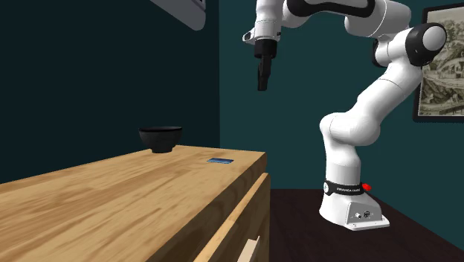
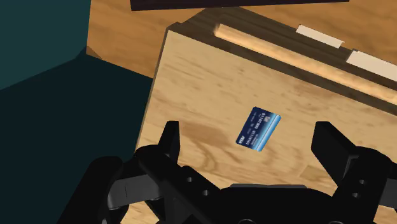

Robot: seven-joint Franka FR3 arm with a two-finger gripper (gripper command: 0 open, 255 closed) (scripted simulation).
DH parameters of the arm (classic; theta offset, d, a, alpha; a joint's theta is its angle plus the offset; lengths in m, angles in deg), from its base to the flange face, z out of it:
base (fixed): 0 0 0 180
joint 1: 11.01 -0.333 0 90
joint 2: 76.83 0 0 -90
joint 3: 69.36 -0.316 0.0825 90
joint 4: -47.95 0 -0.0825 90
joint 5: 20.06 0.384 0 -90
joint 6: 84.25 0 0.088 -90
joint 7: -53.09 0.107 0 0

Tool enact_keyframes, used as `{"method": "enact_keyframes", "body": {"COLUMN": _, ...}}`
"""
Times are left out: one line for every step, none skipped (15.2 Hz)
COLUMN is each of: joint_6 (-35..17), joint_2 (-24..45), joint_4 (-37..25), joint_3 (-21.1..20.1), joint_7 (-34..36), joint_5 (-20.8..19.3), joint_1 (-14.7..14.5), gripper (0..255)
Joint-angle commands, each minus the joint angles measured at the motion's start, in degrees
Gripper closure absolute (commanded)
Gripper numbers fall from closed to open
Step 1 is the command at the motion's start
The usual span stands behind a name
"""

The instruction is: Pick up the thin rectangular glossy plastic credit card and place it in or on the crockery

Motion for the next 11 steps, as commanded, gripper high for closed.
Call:
{"method": "enact_keyframes", "body": {"joint_6": 0.0, "joint_2": 0.0, "joint_4": 0.0, "joint_3": 0.0, "joint_7": 0.0, "joint_5": 0.0, "joint_1": 0.0, "gripper": 0}}
{"method": "enact_keyframes", "body": {"joint_6": -3.2, "joint_2": -1.0, "joint_4": 2.7, "joint_3": -0.6, "joint_7": 1.3, "joint_5": 0.3, "joint_1": 0.1, "gripper": 0}}
{"method": "enact_keyframes", "body": {"joint_6": -6.4, "joint_2": -1.9, "joint_4": 5.4, "joint_3": -1.2, "joint_7": 2.7, "joint_5": 0.5, "joint_1": 0.3, "gripper": 0}}
{"method": "enact_keyframes", "body": {"joint_6": -9.6, "joint_2": -2.7, "joint_4": 7.9, "joint_3": -1.9, "joint_7": 4.1, "joint_5": 0.7, "joint_1": 0.4, "gripper": 0}}
{"method": "enact_keyframes", "body": {"joint_6": -12.9, "joint_2": -3.3, "joint_4": 10.4, "joint_3": -2.6, "joint_7": 5.4, "joint_5": 0.9, "joint_1": 0.6, "gripper": 0}}
{"method": "enact_keyframes", "body": {"joint_6": -16.3, "joint_2": -3.7, "joint_4": 12.7, "joint_3": -3.3, "joint_7": 6.9, "joint_5": 1.1, "joint_1": 0.8, "gripper": 0}}
{"method": "enact_keyframes", "body": {"joint_6": -19.7, "joint_2": -3.9, "joint_4": 14.9, "joint_3": -4.1, "joint_7": 8.3, "joint_5": 1.3, "joint_1": 0.9, "gripper": 0}}
{"method": "enact_keyframes", "body": {"joint_6": -23.2, "joint_2": -3.9, "joint_4": 17.0, "joint_3": -4.9, "joint_7": 9.7, "joint_5": 1.4, "joint_1": 1.2, "gripper": 0}}
{"method": "enact_keyframes", "body": {"joint_6": -26.8, "joint_2": -3.7, "joint_4": 19.0, "joint_3": -5.8, "joint_7": 11.2, "joint_5": 1.6, "joint_1": 1.4, "gripper": 0}}
{"method": "enact_keyframes", "body": {"joint_6": -30.4, "joint_2": -3.3, "joint_4": 20.8, "joint_3": -6.8, "joint_7": 12.8, "joint_5": 1.6, "joint_1": 1.7, "gripper": 0}}
{"method": "enact_keyframes", "body": {"joint_6": -34.1, "joint_2": -2.7, "joint_4": 22.5, "joint_3": -7.8, "joint_7": 14.4, "joint_5": 1.6, "joint_1": 2.1, "gripper": 0}}
